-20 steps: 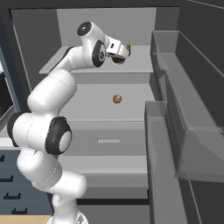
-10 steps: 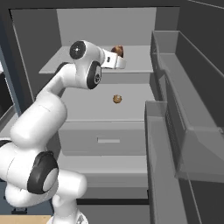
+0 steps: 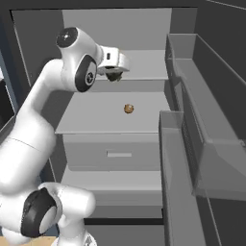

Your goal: Place one mushroom and one steak in each tupperware on the nearby counter, to pack two identical lunches.

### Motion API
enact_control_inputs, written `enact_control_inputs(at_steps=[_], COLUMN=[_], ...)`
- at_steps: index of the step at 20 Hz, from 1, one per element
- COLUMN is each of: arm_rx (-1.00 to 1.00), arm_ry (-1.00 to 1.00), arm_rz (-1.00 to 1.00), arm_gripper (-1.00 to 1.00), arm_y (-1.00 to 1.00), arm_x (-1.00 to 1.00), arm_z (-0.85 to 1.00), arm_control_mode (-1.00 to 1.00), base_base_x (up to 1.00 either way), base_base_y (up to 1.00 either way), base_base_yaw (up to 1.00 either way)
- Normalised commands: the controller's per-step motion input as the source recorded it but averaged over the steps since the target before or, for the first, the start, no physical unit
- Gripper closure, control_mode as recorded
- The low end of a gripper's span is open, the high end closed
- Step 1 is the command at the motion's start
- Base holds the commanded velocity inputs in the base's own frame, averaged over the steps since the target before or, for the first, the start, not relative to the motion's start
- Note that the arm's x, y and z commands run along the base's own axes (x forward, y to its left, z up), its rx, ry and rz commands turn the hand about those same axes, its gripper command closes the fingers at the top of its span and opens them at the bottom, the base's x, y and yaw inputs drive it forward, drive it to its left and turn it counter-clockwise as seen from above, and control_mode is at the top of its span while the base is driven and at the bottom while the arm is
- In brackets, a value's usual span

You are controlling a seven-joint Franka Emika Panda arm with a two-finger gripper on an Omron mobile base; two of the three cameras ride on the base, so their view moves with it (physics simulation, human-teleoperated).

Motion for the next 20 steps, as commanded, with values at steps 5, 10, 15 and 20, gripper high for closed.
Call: enact_control_inputs(at_steps=[5, 10, 15, 20], arm_rx=[0.0, 0.0, 0.0, 0.0], arm_ry=[0.0, 0.01, 0.05, 0.04], arm_rz=[0.07, 0.02, 0.0, 0.0], arm_gripper=[1.0, 1.0, 1.0, 1.0], arm_y=[0.0, 0.08, 0.38, 0.37], arm_x=[-1.0, -1.0, -1.0, -1.0], arm_z=[-0.57, -0.45, -0.23, -0.3], arm_control_mode=[-1.0, -1.0, -1.0, -1.0], base_base_x=[0.0, 0.0, 0.0, 0.0], base_base_y=[0.0, 0.0, 0.0, 0.0], base_base_yaw=[0.0, 0.0, 0.0, 0.0])
